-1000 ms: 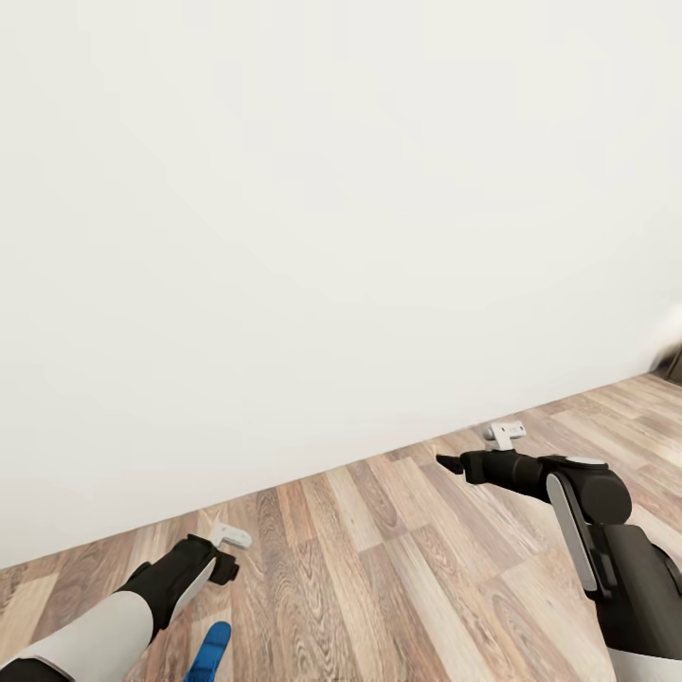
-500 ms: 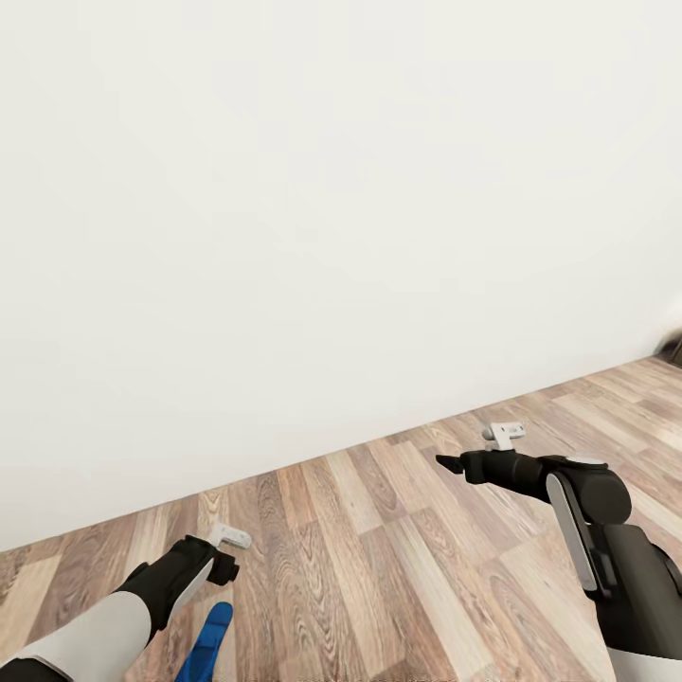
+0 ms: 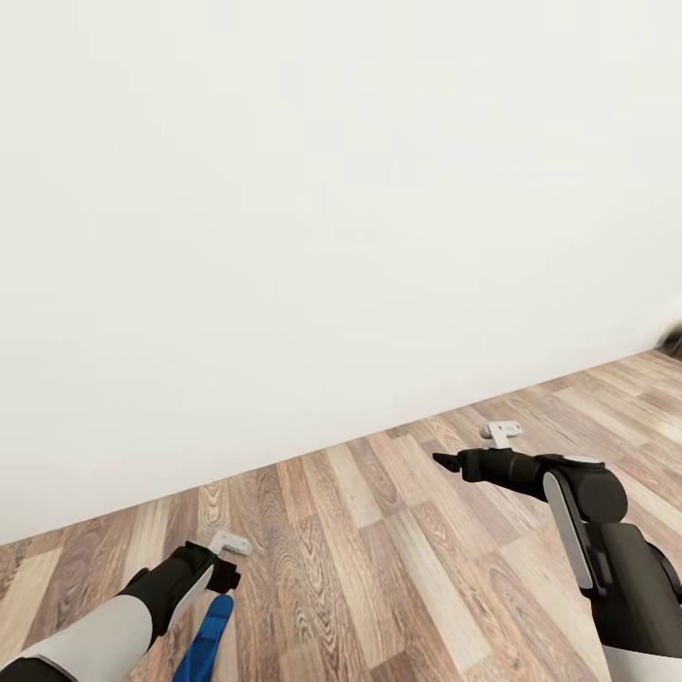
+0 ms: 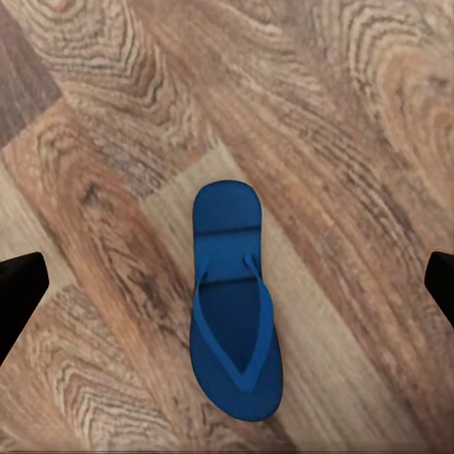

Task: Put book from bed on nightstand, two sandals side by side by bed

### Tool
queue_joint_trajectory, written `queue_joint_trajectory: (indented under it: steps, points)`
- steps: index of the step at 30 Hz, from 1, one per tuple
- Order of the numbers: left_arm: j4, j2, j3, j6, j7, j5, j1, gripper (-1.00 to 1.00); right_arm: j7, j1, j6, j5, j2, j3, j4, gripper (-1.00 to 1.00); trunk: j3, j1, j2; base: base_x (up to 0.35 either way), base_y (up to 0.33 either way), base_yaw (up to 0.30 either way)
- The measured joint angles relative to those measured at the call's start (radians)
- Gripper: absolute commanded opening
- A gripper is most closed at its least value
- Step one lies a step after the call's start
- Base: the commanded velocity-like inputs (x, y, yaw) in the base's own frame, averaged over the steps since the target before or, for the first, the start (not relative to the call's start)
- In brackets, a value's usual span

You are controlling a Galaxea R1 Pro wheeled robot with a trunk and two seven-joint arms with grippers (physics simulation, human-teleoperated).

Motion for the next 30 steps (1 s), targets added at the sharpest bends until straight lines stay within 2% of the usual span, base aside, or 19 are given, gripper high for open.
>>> queue_joint_trajectory:
  steps: [28,30]
  points:
    - [0.0,0.0,0.0,0.0,0.0,0.0,0.0,1.0,0.0,0.0,0.0,0.0,0.0,0.0,0.0,1.0,0.0,0.0,0.0,0.0,0.0,0.0]
    - [-0.001,0.0,0.005,-0.004,0.001,0.001,0.004,1.0,0.0,-0.001,0.0,0.001,0.002,0.0,0.0,1.0,-0.008,0.001,0.0,0.0,0.0,0.0]
